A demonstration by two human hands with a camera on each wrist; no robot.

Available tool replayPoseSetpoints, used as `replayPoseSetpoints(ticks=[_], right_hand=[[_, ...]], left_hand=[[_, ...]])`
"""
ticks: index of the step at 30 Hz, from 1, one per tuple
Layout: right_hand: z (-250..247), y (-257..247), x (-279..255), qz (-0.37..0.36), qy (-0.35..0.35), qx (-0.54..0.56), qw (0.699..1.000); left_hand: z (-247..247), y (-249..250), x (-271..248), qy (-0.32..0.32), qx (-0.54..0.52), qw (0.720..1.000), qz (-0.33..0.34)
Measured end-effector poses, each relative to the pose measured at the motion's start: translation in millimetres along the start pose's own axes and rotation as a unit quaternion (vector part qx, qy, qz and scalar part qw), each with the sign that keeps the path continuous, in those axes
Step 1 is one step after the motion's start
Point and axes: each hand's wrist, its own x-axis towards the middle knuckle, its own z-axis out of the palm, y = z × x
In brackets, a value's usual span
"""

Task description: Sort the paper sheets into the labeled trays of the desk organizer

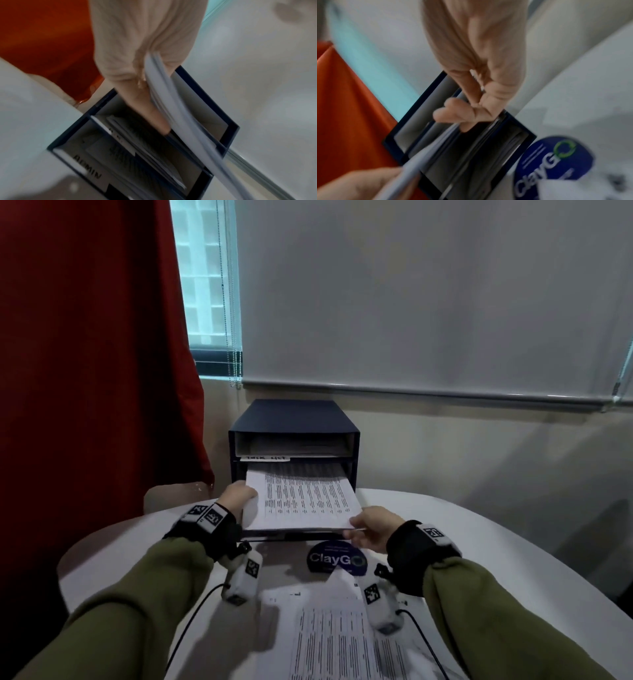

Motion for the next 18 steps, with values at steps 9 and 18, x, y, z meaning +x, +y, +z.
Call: replayPoseSetpoints(ticks=[9,18], right_hand=[[24.0,-35.9,25.6,-0.016,-0.044,0.345,0.937],[4.8,0.3,-4.0,-0.032,-0.012,0.020,0.999]], left_hand=[[1.7,8.5,7.6,0.022,-0.248,0.968,-0.009],[25.4,-18.2,-31.3,-0.005,-0.143,0.989,0.043]])
